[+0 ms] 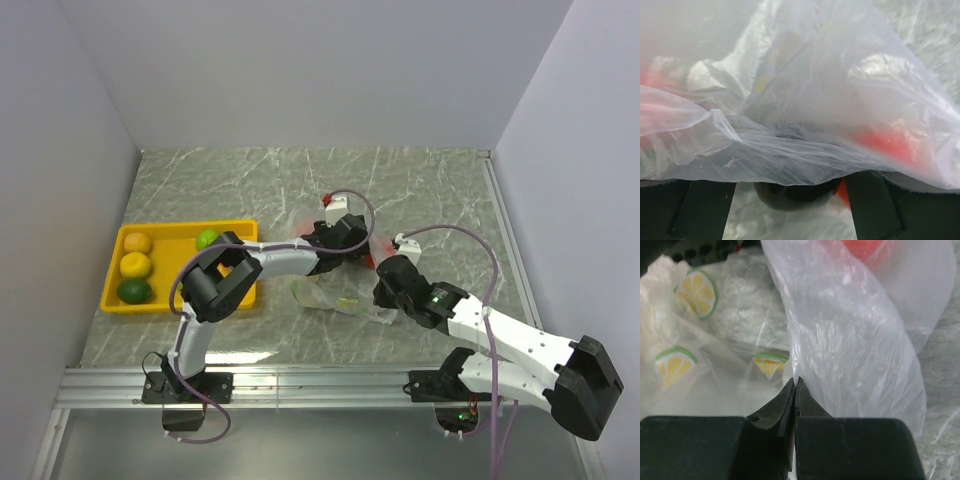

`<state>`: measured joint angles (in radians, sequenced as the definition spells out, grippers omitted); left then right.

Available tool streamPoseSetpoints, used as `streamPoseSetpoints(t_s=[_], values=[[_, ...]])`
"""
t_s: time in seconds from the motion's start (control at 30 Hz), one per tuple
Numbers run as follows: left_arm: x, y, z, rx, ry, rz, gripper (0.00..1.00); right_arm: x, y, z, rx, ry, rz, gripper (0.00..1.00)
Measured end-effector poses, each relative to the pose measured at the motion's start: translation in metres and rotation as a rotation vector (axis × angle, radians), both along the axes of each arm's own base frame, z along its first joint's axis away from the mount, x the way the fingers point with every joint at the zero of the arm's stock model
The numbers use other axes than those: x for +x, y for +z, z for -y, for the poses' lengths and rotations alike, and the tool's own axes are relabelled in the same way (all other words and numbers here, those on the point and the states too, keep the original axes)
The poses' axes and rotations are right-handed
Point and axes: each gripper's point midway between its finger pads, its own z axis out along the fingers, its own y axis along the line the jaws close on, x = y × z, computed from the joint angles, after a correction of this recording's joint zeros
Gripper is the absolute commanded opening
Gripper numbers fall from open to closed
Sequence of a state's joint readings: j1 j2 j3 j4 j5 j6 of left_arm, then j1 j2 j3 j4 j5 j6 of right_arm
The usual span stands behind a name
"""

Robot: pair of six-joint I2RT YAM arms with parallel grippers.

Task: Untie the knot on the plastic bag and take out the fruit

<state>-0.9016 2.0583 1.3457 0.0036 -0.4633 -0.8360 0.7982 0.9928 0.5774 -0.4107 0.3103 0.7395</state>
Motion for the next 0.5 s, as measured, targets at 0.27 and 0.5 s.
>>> streamPoseSetpoints(t_s=[0.27, 0.5], values=[[0.008, -0.004, 0.010, -0.031, -0.002, 0.025, 0.40, -0.001, -0.003, 0.001, 0.000, 0.001, -0.005, 0.00], [-0.014, -0.004, -0.003, -0.028, -0.054, -0.020, 0.25, 0.003, -0.001, 0.007, -0.035, -0.017, 0.017, 0.00]])
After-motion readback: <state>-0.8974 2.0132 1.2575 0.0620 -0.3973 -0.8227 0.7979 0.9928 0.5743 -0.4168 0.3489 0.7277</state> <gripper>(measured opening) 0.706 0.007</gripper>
